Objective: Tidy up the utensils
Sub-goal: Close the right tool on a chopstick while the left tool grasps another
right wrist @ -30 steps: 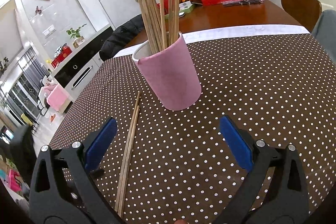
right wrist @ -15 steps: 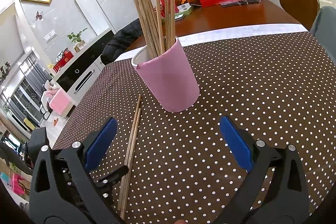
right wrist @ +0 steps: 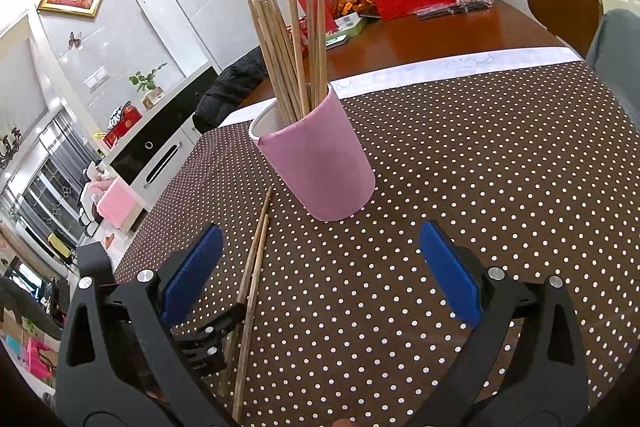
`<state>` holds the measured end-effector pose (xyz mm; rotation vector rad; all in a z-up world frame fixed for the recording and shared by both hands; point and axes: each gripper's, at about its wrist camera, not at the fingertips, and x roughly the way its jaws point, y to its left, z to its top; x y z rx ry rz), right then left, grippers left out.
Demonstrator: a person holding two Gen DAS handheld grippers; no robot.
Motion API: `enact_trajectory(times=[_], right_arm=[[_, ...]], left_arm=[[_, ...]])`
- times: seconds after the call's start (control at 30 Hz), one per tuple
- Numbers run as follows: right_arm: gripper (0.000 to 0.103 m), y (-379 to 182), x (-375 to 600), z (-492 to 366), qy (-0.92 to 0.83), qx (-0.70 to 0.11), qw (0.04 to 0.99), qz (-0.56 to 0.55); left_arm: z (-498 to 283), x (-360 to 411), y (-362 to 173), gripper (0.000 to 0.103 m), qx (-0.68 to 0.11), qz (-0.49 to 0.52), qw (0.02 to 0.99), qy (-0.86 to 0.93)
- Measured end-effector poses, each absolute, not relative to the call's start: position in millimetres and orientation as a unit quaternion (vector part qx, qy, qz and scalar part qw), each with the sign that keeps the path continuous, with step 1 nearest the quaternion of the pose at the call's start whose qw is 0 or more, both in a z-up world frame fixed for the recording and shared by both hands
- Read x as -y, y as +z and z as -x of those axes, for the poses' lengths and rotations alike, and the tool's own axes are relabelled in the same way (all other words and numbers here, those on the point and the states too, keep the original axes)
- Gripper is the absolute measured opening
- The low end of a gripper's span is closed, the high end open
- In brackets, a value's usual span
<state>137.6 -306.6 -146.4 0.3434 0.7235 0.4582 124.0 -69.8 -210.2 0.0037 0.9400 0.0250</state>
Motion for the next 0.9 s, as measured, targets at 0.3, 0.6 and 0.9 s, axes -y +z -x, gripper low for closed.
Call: enact_trajectory(times=[0.3,0.6,0.9], right_arm=[[0.097,-158.5,283.8,-142.1,0.232,-0.395,0.881,-0.12],[0.086,-185.7,202.8,-128.2,0.274,-0.447,0.852,0.006],[0.037,-196.5,174.2,-126.2,0.24,-0.451,0.856,0.079]], left_arm=[[-146.9,50.7,-208.8,0.083,-0.461,-0.022,0.887,-0.018],[-150.7,11.8,-208.2,0.083,-0.449,-0.075,0.888,-0.059],[-162.1,26.3,-207.4,0.083,-0.432,-0.14,0.886,-0.088]])
